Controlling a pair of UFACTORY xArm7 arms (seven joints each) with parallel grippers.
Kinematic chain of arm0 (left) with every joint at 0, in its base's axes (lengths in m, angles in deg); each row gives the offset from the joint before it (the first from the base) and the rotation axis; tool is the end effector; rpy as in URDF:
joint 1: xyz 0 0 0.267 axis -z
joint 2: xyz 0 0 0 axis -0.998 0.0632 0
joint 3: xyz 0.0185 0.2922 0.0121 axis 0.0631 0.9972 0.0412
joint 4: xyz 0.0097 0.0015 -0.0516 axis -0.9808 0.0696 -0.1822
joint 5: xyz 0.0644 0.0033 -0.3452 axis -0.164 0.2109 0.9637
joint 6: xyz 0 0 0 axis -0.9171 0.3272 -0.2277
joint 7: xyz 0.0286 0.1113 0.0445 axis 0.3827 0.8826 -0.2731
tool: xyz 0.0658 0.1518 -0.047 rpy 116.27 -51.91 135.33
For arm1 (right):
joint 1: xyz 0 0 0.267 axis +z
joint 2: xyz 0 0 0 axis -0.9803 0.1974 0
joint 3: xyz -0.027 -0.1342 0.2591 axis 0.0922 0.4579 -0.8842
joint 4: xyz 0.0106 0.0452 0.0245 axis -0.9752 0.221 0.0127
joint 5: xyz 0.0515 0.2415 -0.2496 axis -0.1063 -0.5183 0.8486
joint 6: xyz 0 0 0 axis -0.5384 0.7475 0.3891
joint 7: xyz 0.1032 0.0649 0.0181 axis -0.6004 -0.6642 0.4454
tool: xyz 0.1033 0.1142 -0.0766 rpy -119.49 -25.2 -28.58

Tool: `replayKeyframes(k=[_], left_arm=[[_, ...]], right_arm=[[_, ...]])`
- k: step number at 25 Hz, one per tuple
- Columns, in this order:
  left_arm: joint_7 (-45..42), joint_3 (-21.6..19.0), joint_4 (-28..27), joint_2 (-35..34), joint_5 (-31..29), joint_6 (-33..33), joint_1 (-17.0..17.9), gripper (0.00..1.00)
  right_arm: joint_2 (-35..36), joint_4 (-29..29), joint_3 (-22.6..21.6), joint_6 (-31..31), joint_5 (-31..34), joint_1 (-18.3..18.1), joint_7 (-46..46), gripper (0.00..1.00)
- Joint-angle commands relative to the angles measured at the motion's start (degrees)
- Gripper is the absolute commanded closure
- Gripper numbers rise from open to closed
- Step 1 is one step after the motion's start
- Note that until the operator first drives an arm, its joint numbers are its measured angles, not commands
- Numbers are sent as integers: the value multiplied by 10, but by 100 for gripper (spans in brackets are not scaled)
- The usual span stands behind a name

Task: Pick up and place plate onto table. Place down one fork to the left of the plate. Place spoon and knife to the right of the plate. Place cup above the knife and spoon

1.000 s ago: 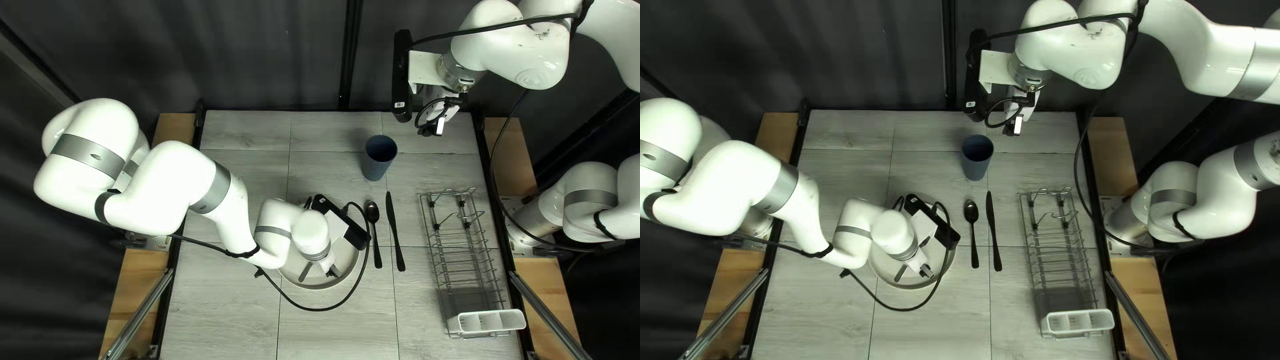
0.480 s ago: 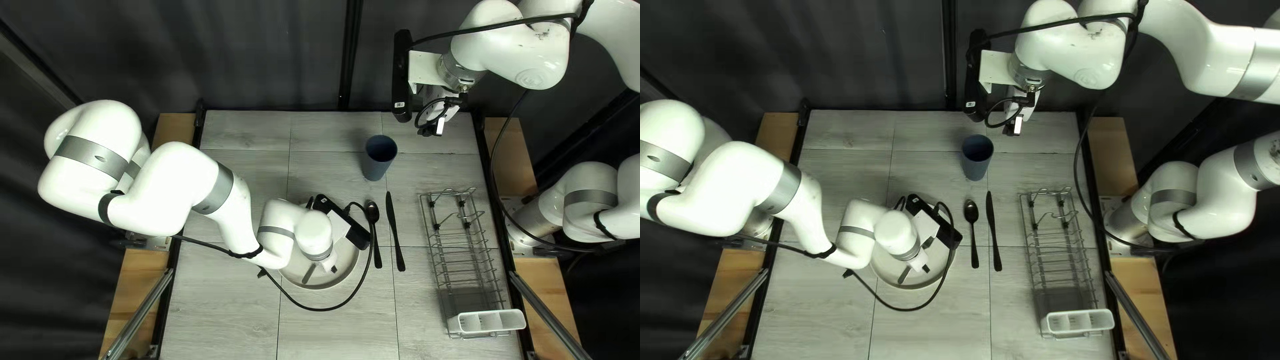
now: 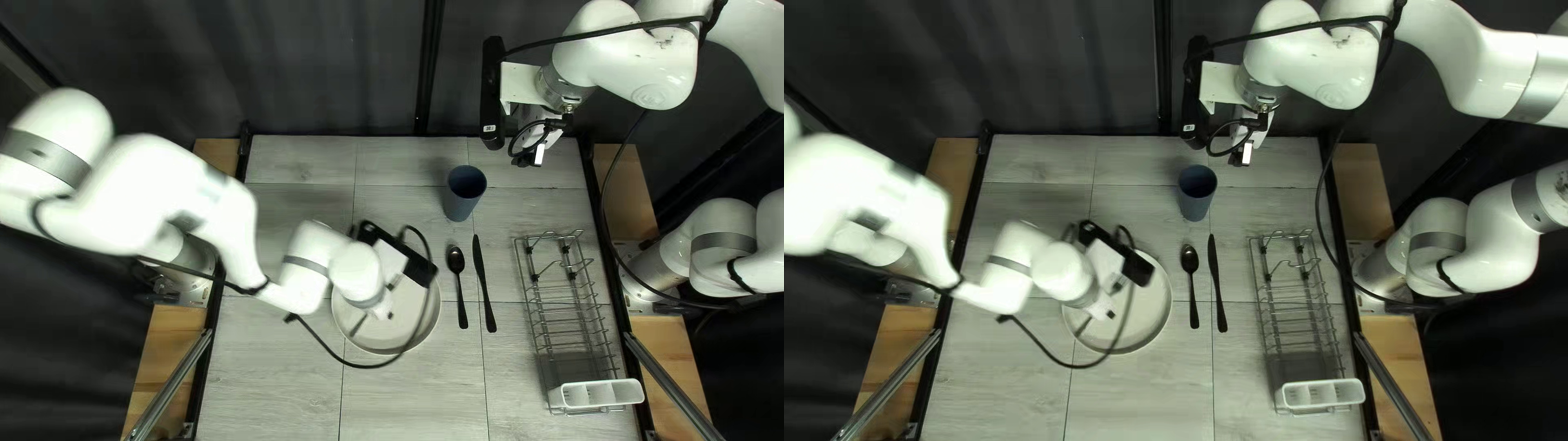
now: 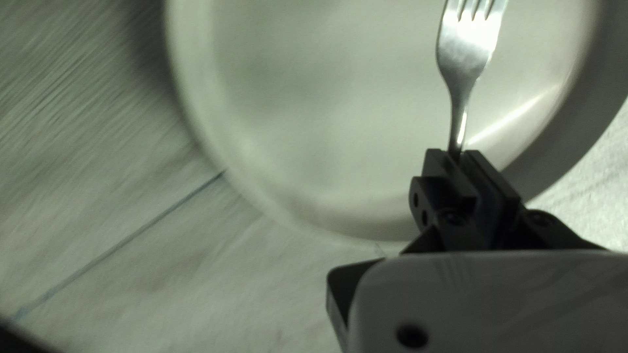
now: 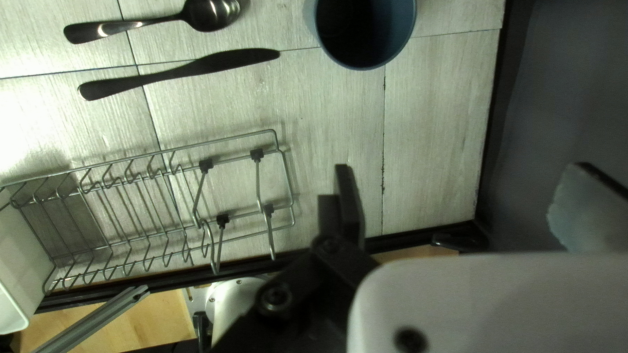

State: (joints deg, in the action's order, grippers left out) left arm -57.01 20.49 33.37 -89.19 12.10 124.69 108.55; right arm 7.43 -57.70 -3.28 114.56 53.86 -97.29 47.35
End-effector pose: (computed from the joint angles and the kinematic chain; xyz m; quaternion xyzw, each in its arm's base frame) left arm 0.4146 -0.0827 0.1035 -0.8488 -0.5282 -0.0224 0.0029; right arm 0.3729 -0.1489 0.3330 0.9954 -0.0353 0.0312 0.0832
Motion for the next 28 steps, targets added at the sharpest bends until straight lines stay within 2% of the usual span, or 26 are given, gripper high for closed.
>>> replayKeyframes(k=[1,4,7,10,13,20,28], left_arm=[[-69,-12,44,-50,-20,12,-1,100],[-69,-12,44,-50,-20,12,-1,100],[-86,-10,73,-59,-1,-11,-3,100],[-112,-5,145,-109,16,-46,-10,100],[-125,-2,178,-119,34,-70,-12,100],[-108,20,222,-105,53,-122,-20,100],[-112,27,245,-83,60,-164,-26,100]], right_arm=[[0,0,0,0,0,0,0,0],[0,0,0,0,0,0,0,0],[0,0,0,0,0,0,0,0],[0,0,0,0,0,0,0,0],[0,0,0,0,0,0,0,0],[0,0,0,0,0,0,0,0],[0,0,0,0,0,0,0,0]])
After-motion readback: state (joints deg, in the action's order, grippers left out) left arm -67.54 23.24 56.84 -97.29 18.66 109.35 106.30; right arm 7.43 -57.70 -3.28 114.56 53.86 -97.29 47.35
